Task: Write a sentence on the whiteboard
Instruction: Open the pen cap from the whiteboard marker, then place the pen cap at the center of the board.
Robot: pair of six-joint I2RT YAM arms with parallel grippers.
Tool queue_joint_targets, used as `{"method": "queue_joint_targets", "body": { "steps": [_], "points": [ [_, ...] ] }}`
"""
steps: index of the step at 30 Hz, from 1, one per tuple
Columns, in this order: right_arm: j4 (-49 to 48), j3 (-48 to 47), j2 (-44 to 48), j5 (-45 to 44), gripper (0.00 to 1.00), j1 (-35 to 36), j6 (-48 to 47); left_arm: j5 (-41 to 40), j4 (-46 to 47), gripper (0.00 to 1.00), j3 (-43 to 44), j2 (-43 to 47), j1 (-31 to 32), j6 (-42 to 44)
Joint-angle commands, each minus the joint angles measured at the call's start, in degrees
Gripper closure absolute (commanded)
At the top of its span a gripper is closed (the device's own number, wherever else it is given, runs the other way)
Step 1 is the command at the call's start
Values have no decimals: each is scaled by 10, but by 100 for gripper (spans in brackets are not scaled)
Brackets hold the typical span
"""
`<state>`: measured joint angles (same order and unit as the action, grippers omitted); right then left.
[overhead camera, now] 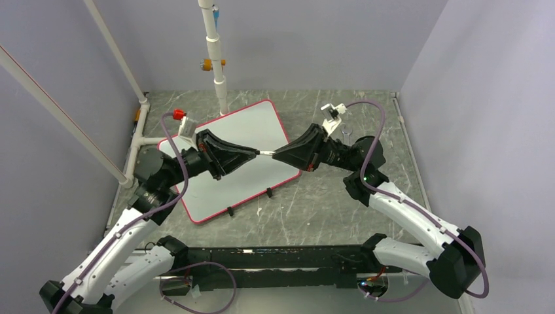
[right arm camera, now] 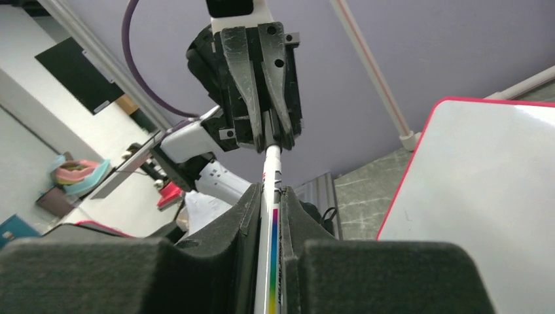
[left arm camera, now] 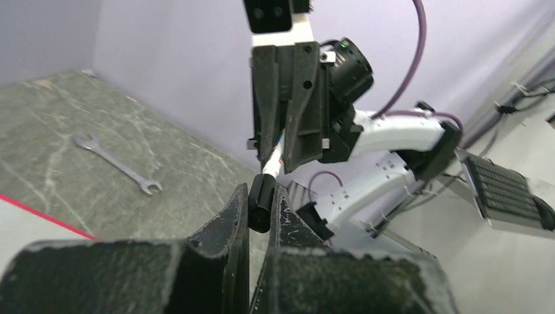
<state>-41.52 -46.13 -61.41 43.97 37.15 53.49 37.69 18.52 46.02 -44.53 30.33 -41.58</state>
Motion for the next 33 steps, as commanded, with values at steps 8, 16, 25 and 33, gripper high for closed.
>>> {"method": "queue_joint_targets", "body": {
  "steps": [8, 16, 25, 33],
  "points": [
    [-37, 17, 80, 19, 100, -21, -12, -85, -52, 100, 29, 30, -32, 11],
    [238, -32, 177, -140, 100, -24, -174, -92, -29, 100, 8, -36, -28, 5],
    [345, -124, 179, -197, 100, -23, -216, -123, 40, 100, 23, -232, 72, 21],
    [412, -178, 206, -309, 100, -23, -233, -160, 33, 100, 129, -448, 164, 72]
  ]
}}
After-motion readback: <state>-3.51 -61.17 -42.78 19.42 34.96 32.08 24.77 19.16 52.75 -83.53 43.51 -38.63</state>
